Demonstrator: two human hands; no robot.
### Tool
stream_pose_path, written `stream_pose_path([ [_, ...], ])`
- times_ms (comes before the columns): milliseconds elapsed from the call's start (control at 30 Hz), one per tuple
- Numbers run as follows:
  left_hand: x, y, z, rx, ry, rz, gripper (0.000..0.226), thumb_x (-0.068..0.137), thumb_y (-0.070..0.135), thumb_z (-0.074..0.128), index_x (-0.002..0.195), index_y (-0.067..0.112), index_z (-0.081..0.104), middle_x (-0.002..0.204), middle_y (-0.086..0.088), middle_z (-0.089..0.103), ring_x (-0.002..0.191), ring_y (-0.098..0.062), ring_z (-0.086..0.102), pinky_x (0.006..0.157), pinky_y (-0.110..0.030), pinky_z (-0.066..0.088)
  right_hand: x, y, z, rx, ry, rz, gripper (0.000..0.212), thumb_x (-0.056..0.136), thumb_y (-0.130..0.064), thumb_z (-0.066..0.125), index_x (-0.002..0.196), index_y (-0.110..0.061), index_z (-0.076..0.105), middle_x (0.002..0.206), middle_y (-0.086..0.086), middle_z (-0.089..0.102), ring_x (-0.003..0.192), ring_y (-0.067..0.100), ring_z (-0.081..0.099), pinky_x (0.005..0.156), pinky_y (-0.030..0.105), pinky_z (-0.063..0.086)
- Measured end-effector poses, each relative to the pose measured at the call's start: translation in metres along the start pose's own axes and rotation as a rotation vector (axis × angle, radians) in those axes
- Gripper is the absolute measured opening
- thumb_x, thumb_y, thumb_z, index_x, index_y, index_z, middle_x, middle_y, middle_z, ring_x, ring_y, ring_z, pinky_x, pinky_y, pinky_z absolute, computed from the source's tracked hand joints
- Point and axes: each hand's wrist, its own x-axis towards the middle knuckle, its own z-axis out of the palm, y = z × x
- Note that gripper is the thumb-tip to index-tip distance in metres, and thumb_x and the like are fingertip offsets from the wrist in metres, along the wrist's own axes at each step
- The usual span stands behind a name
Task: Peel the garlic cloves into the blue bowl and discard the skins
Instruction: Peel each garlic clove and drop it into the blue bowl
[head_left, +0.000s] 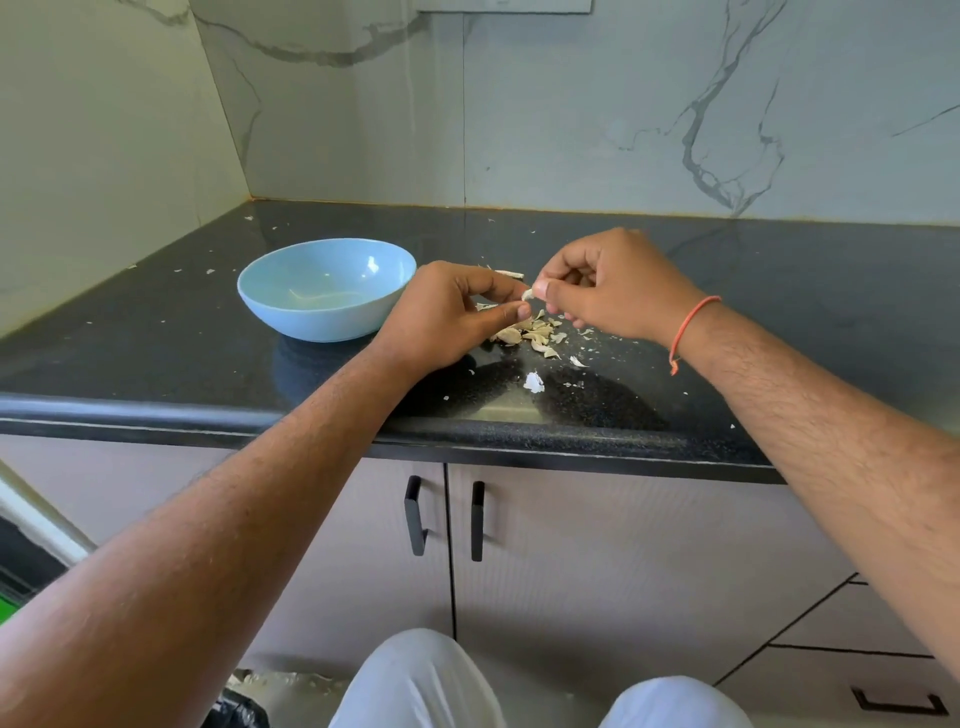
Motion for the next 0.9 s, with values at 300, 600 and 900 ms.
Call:
stream_pose_path([
  [300,-0.001,0.007,-0.003,0.051,-0.032,0.002,0.018,0.101,0.023,0.072,0.1,0.01,0.084,0.061,0.036,0.062,0.053,0.017,0.052,0.059,-0.001,0.034,-0.004,0.028,0.022,0.239,0.094,-0.035,0.008,0.097,-0.02,0.074,0.096,-0.014,0.079,0.077,-0.001,0.077,0.067,0.022,0.075,0.07,0.046,0.065],
  [600,0.0,0.008,-0.003,0.064,-0.057,-0.021,0.023,0.106,0.024,0.064,0.095,0.015,0.082,0.055,0.028,0.06,0.048,0.002,0.048,0.053,-0.008,0.033,-0.004,0.034,0.028,0.253,0.114,-0.065,0.012,0.098,-0.019,0.072,0.097,-0.009,0.078,0.077,-0.001,0.077,0.068,0.02,0.075,0.068,0.041,0.066],
  [900,0.001,0.009,-0.003,0.008,-0.071,-0.101,0.027,0.107,0.02,0.061,0.089,0.01,0.078,0.049,0.023,0.055,0.047,0.001,0.043,0.055,-0.009,0.034,-0.005,0.03,0.031,0.279,0.128,-0.102,0.007,0.097,-0.016,0.073,0.096,-0.012,0.079,0.078,-0.002,0.077,0.069,0.016,0.075,0.07,0.033,0.065],
])
